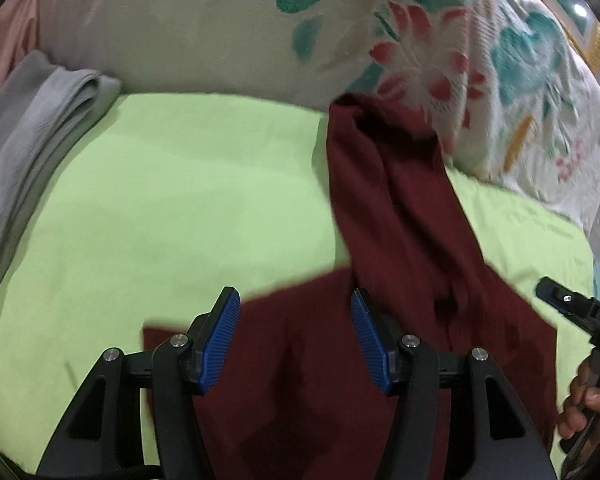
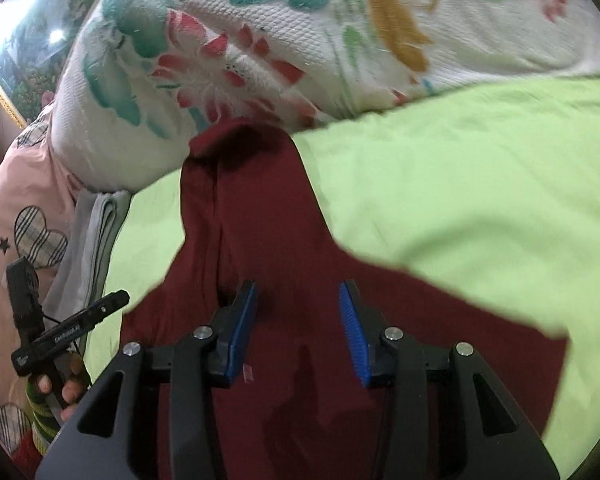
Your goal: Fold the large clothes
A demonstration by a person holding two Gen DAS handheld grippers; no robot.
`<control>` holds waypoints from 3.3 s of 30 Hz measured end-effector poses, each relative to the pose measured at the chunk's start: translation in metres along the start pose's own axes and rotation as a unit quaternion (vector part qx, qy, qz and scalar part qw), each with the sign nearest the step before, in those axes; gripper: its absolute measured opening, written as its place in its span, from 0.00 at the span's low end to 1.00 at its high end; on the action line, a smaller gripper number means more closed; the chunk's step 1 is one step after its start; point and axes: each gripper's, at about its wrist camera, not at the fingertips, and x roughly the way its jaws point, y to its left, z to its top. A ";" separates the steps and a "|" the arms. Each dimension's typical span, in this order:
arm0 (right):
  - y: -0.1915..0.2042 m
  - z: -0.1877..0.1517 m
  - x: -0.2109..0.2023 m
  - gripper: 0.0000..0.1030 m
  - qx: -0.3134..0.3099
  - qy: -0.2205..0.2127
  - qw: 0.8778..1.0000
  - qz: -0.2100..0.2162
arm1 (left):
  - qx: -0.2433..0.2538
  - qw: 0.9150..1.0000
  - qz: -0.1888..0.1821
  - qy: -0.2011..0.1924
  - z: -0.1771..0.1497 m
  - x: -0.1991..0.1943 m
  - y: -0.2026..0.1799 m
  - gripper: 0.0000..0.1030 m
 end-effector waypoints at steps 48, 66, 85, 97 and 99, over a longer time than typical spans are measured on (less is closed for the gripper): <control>0.003 -0.101 -0.065 0.03 -0.027 0.012 0.999 0.045 | 0.159 0.979 -0.125 -0.033 -0.116 -0.052 -0.059 0.03; 0.103 -0.088 -0.033 0.69 -0.233 0.014 0.972 -0.012 | 0.006 0.982 -0.182 0.043 -0.158 -0.079 0.003 0.49; 0.052 -0.198 -0.099 0.52 -0.202 0.078 0.968 0.129 | -0.104 0.940 -0.302 0.121 -0.164 -0.050 0.026 0.66; -0.001 -0.172 -0.113 0.60 -0.011 -0.011 0.994 0.106 | -0.081 0.940 -0.293 0.153 -0.173 -0.041 0.008 0.66; -0.006 -0.161 -0.100 0.47 0.008 -0.010 0.996 0.084 | -0.067 0.940 -0.294 0.160 -0.175 -0.037 -0.006 0.65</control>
